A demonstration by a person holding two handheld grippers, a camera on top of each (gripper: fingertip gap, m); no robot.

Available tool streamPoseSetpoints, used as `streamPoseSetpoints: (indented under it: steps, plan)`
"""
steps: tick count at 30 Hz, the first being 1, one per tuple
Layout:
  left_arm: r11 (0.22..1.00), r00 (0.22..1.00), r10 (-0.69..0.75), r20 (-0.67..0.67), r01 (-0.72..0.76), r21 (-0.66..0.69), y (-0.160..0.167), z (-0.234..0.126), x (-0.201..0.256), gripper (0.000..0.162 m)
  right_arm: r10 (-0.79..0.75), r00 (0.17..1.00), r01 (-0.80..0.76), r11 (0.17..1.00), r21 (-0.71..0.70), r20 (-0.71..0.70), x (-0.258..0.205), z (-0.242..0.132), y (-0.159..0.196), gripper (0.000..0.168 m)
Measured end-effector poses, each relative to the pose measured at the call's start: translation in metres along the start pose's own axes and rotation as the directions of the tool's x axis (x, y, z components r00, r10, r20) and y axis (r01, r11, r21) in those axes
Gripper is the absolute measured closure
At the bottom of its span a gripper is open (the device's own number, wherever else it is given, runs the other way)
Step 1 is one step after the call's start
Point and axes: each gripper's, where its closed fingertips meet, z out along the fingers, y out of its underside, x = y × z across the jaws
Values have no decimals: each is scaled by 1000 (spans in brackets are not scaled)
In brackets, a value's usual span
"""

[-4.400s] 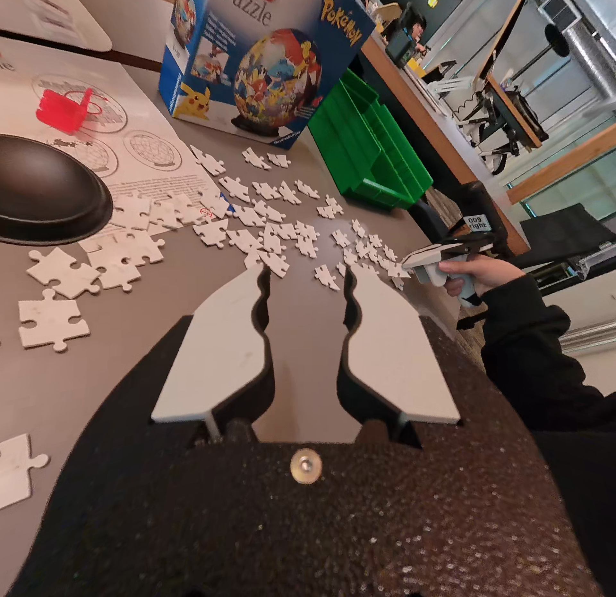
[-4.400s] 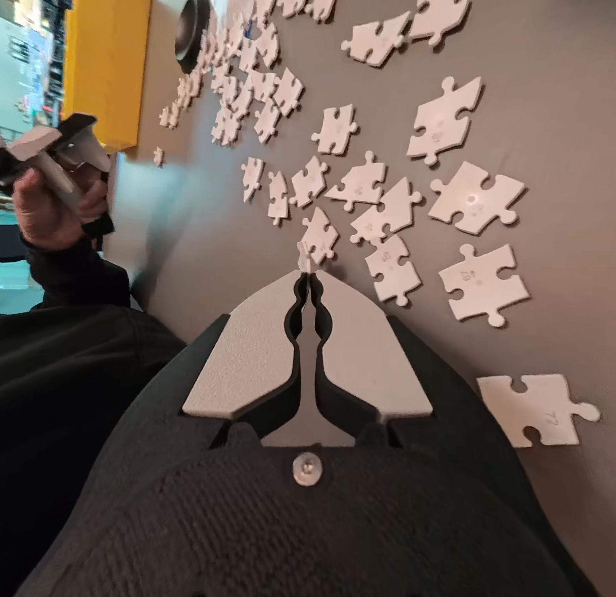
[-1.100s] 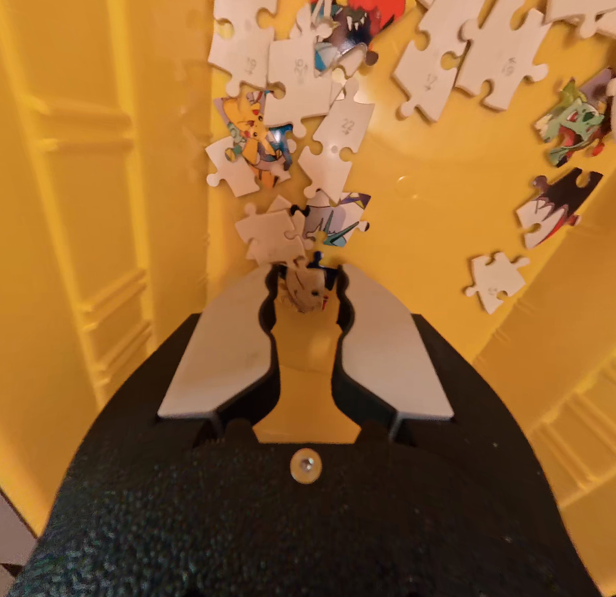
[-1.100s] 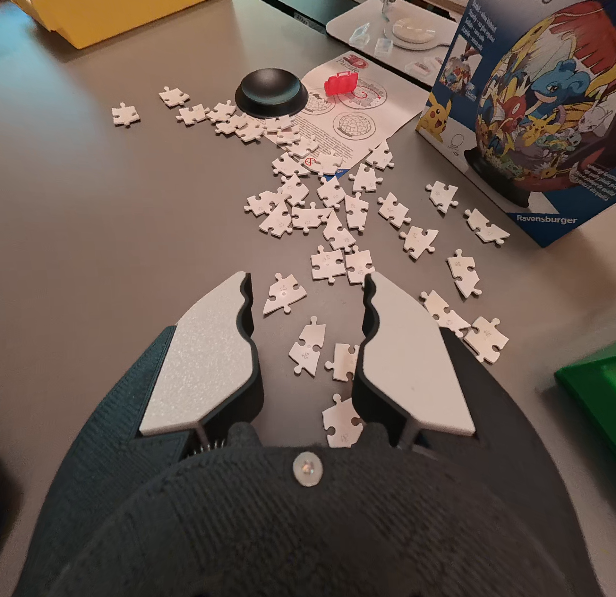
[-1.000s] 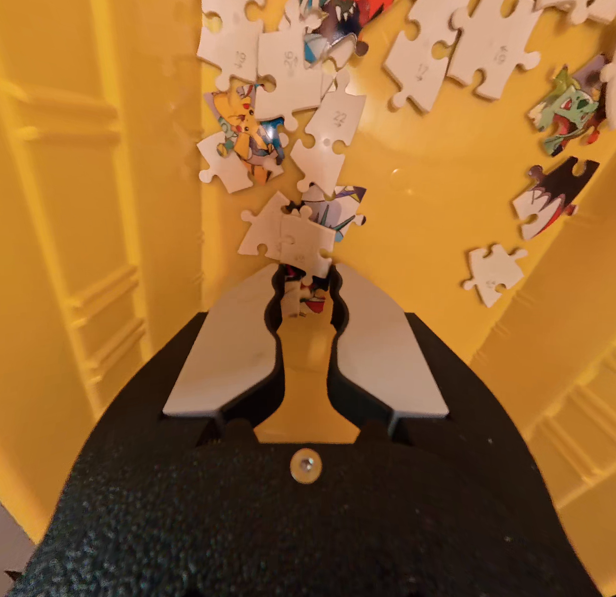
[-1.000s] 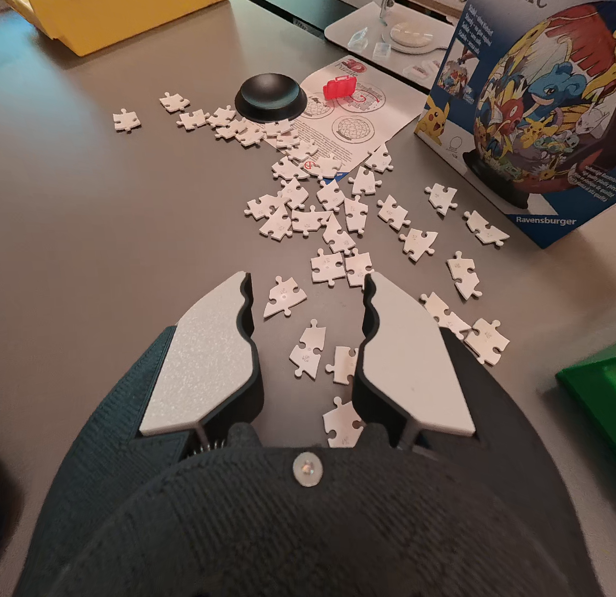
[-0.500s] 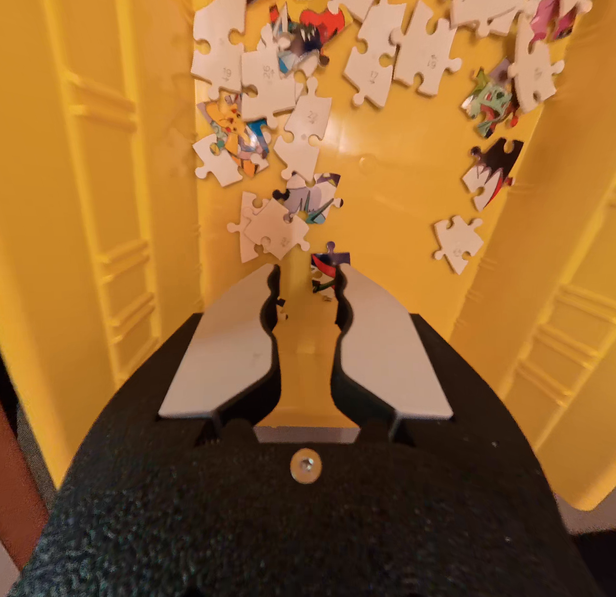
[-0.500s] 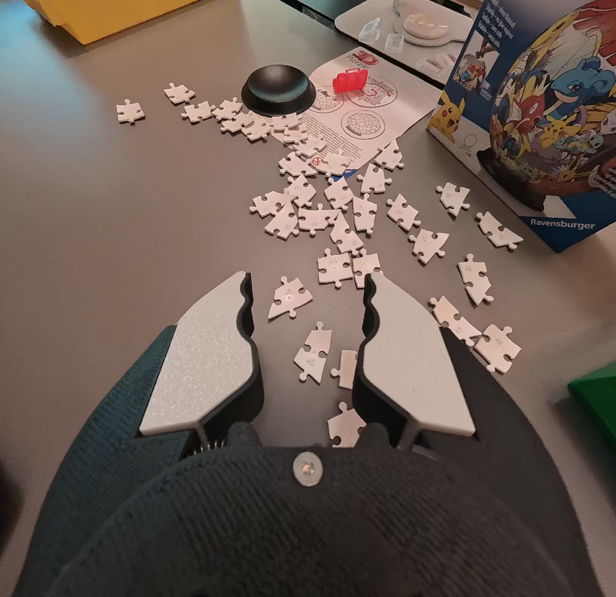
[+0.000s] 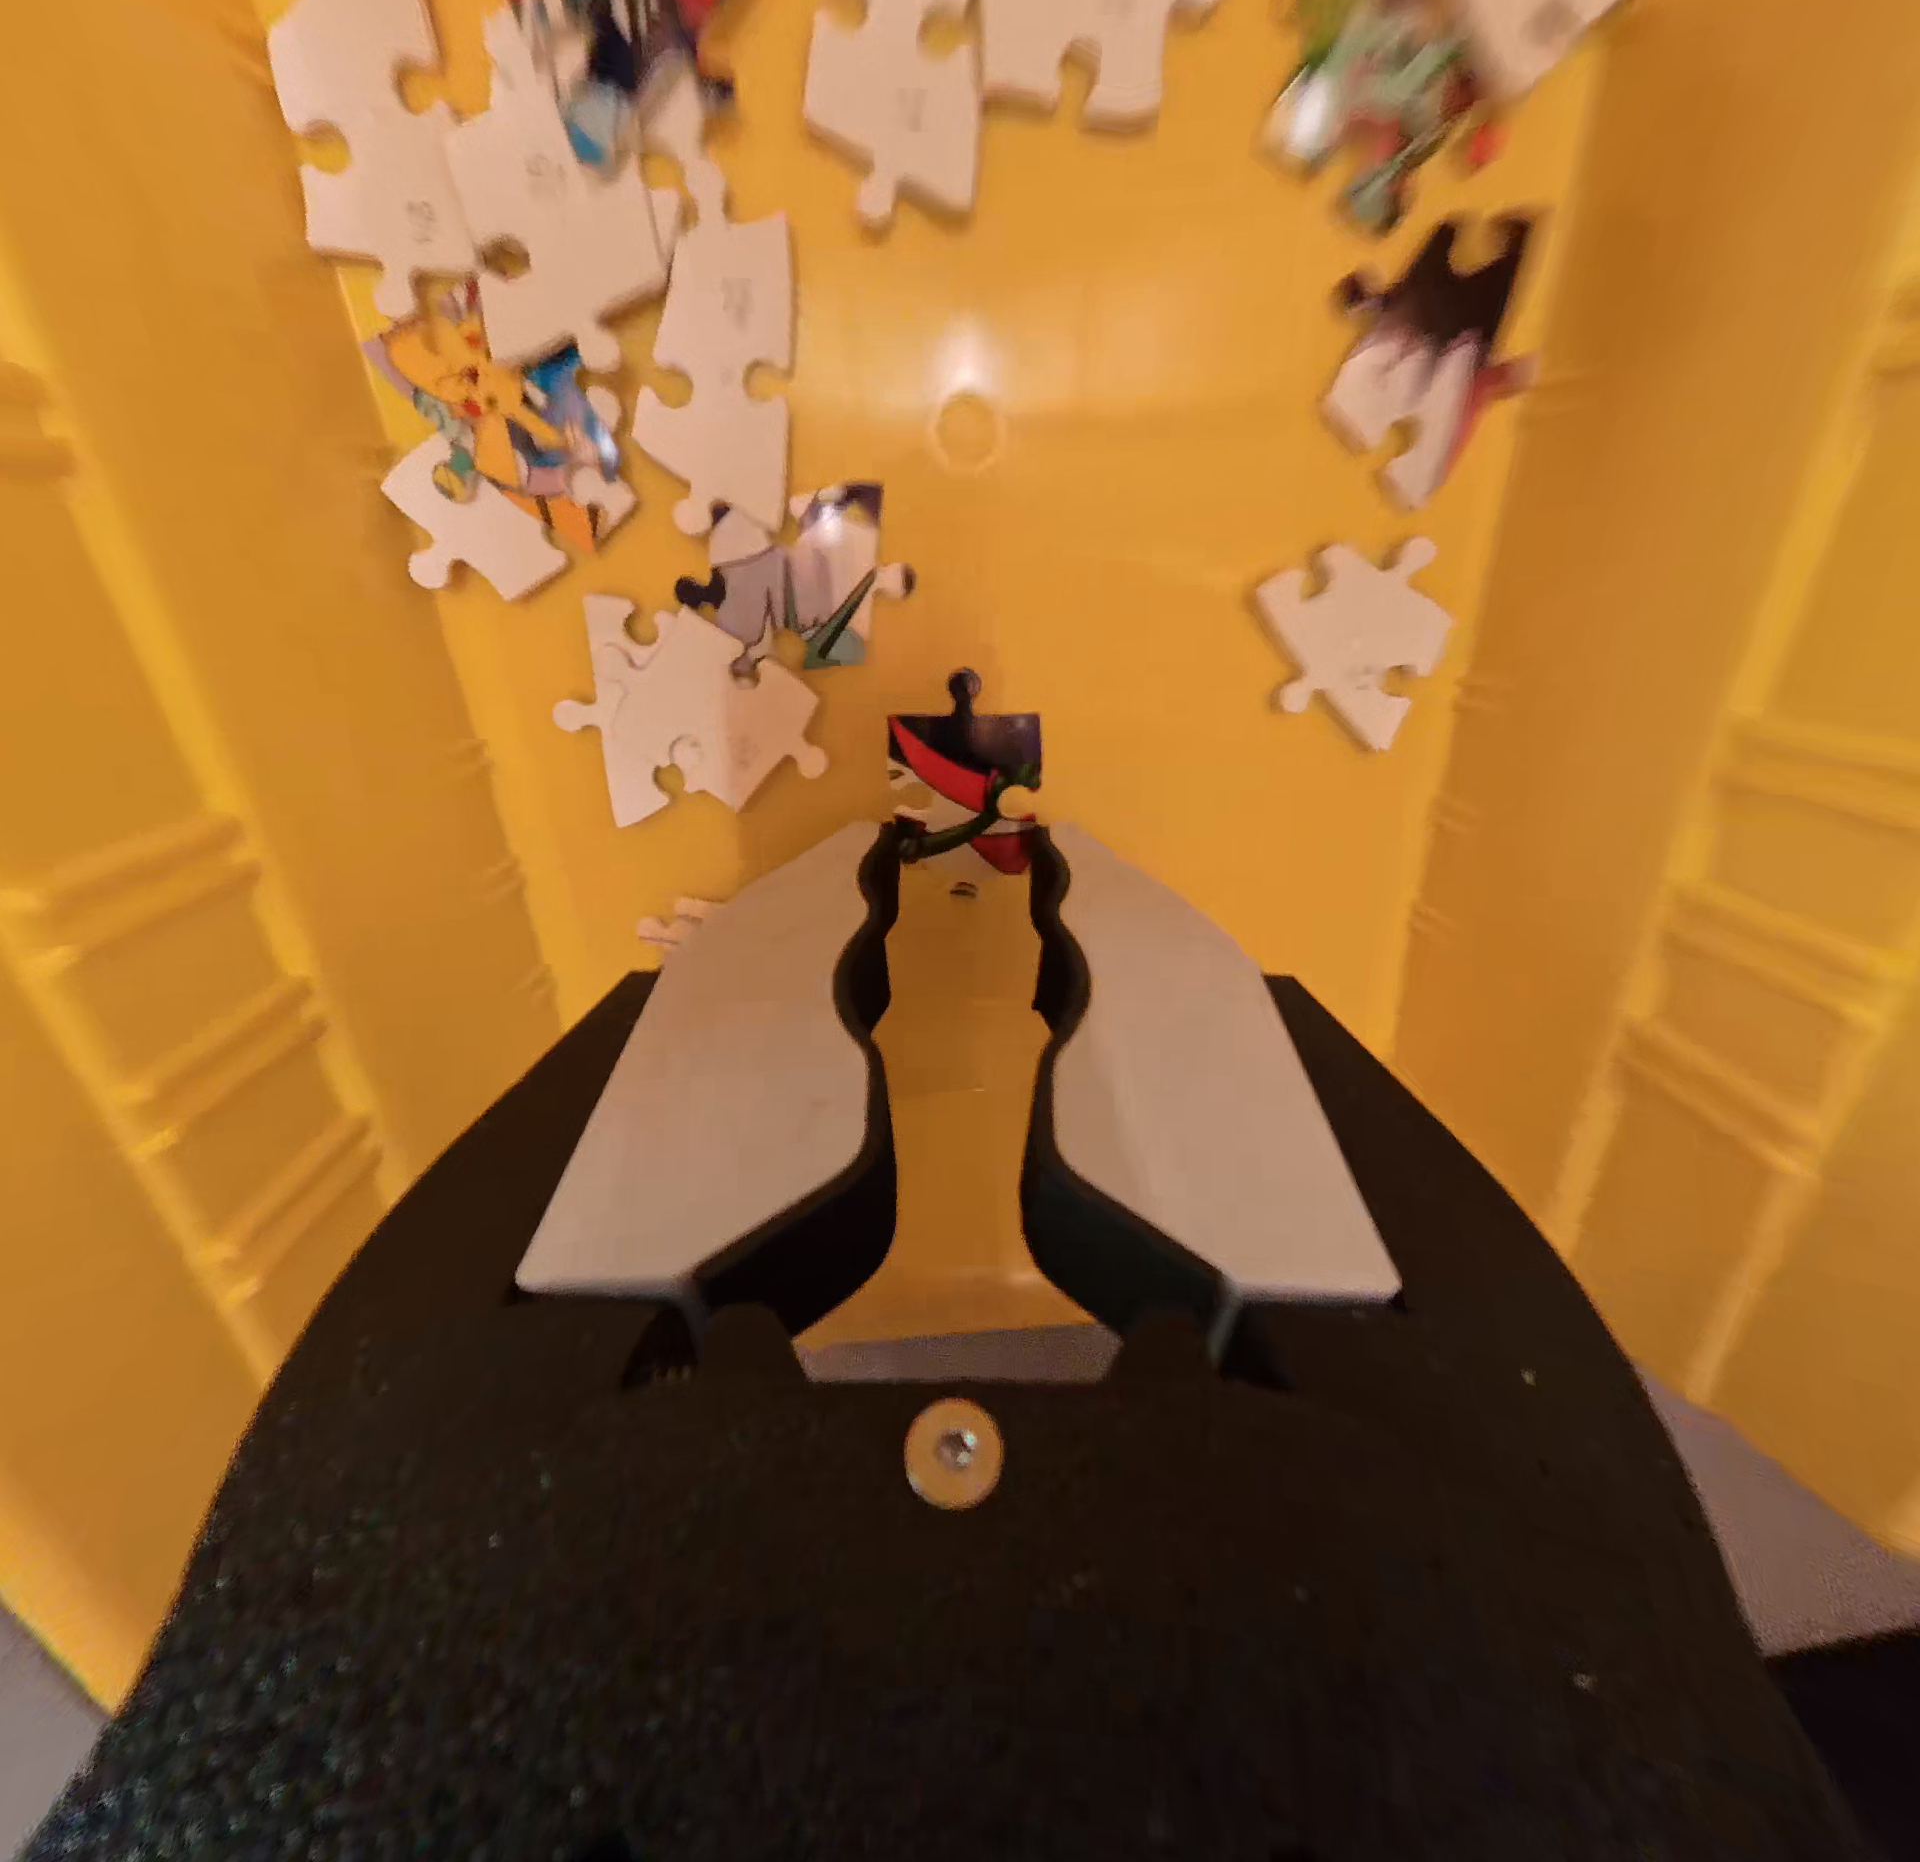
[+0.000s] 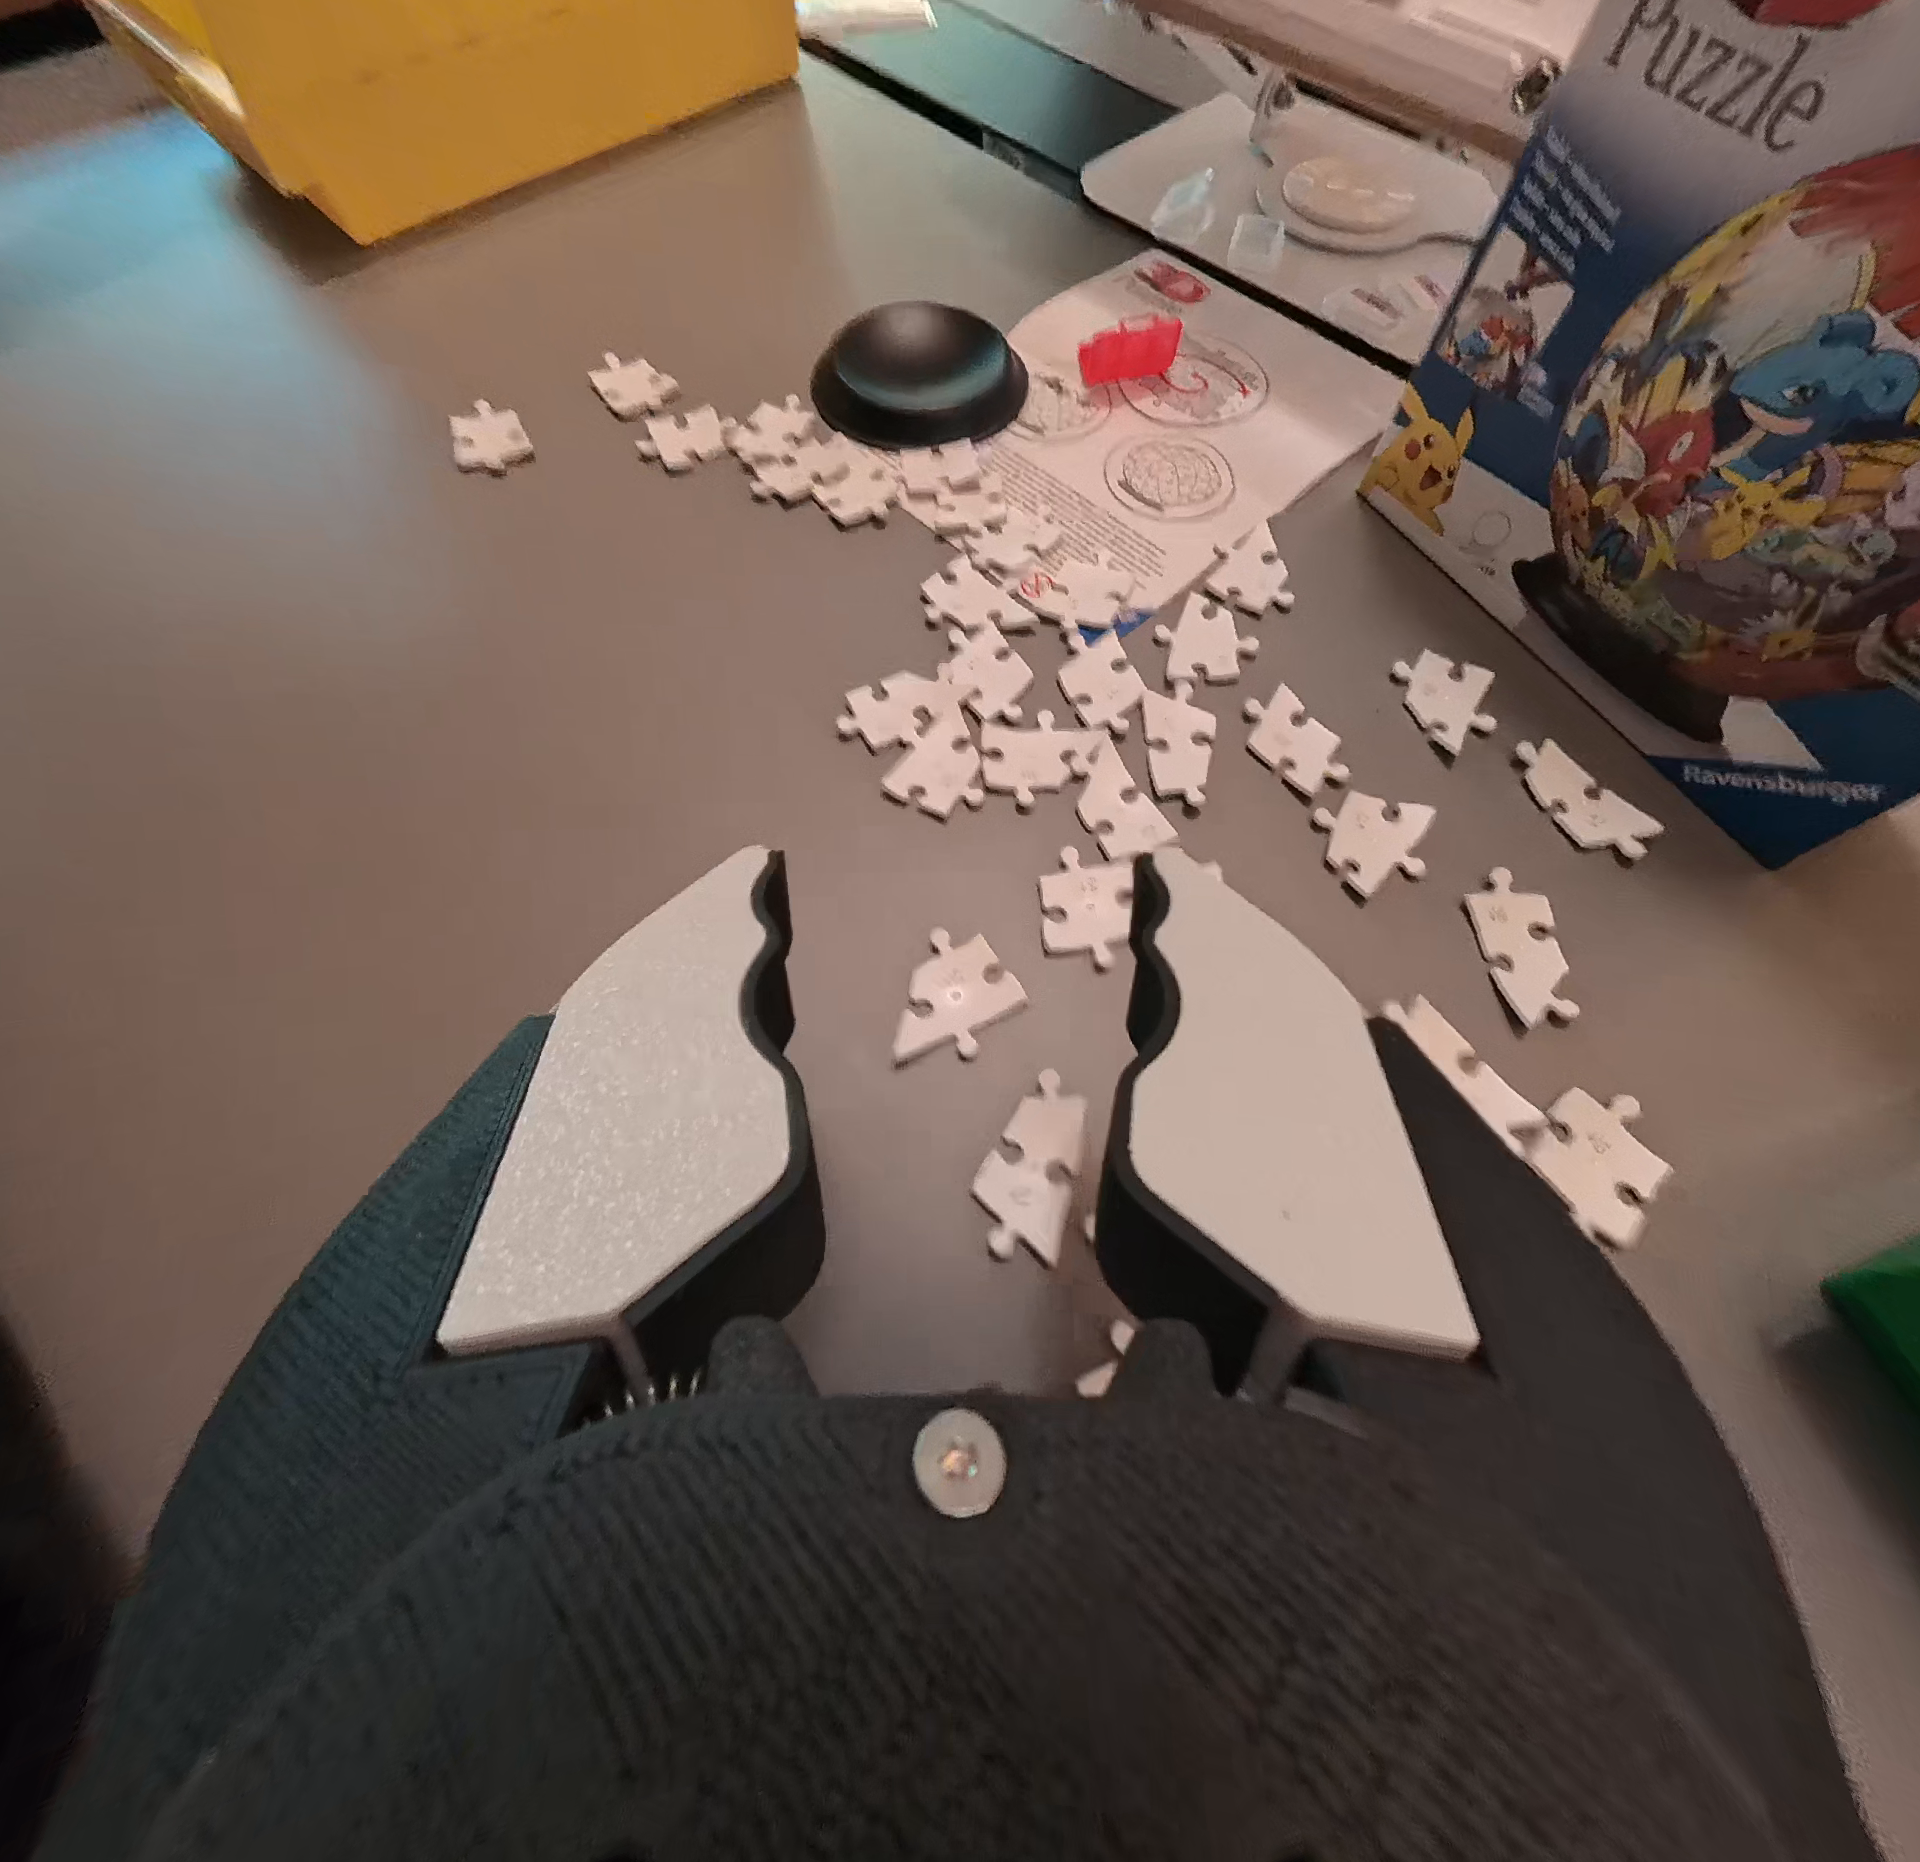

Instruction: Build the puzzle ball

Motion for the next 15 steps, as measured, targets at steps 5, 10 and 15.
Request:
streamPoseSetpoints:
  steps: [5, 10, 15]
  plan:
    - [812, 777, 292, -558, 108, 574, -37, -121, 91, 139, 40, 979, -80, 977, 197, 199, -51, 20, -53, 107]
    - [393, 131, 882, -453, 328, 859, 32, -256, 191, 139, 42, 856, -228, 924, 305, 515, -124, 43, -119, 110]
    - [222, -151, 975, -164, 592, 775, 91, -279, 251, 139, 88, 570, -496, 829, 257, 817, -182, 41, -188, 115]
